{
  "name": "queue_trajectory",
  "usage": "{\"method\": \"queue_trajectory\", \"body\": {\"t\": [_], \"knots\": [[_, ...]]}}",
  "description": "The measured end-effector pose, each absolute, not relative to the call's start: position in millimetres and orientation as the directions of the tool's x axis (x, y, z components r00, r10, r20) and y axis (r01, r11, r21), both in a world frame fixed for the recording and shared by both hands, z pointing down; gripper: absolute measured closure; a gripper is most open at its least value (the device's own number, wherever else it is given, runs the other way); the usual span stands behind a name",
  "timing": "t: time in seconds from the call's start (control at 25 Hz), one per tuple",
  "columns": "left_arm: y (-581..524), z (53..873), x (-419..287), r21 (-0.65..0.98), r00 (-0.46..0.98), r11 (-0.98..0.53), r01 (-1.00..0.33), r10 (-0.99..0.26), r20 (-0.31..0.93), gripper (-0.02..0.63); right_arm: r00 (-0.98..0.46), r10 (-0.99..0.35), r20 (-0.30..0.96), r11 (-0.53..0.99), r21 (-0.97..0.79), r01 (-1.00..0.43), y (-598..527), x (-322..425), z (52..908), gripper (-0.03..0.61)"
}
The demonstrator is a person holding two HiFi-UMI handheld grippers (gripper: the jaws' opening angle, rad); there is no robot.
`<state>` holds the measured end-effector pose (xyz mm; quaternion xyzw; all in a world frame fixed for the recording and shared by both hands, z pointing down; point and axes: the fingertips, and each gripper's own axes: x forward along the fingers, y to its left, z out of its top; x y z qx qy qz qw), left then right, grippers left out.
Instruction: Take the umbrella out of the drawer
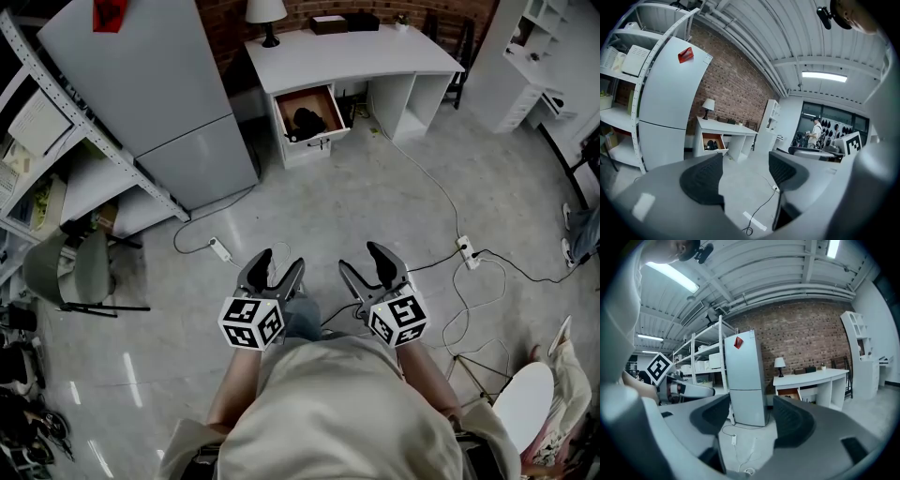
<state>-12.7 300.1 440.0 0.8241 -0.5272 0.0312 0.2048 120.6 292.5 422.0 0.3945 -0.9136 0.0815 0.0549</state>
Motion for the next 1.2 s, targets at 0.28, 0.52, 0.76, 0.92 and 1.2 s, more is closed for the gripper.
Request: {"method": "queue_trajectory", "body": {"t": [0.28,0.52,0.76,0.92,1.2], "knots": [[265.9,453.3,-7.2,0.296,0.454,-0.373,-0.879,-0.844,0.286,0.304,-0.688,-0.707,0.163,0.672,-0.150,-0.726,254.8,118.2,431.0,0.275],[197.7,462.1,-12.3,0.309,0.475,-0.389,-0.868,-0.832,0.288,0.299,-0.681,-0.705,0.199,0.665,-0.147,-0.732,195.7,106.9,440.0,0.275],[109.9,452.3,-14.4,0.316,0.522,-0.436,-0.842,-0.806,0.279,0.298,-0.650,-0.737,0.186,0.638,-0.128,-0.759,114.0,93.7,424.3,0.275],[51.1,444.0,-20.9,0.311,0.557,-0.477,-0.822,-0.786,0.269,0.298,-0.628,-0.760,0.168,0.616,-0.123,-0.778,57.7,80.7,412.6,0.275],[-35.8,436.1,-44.9,0.312,0.592,-0.516,-0.798,-0.769,0.242,0.298,-0.595,-0.789,0.151,0.582,-0.123,-0.804,-27.7,52.5,406.1,0.276]]}}
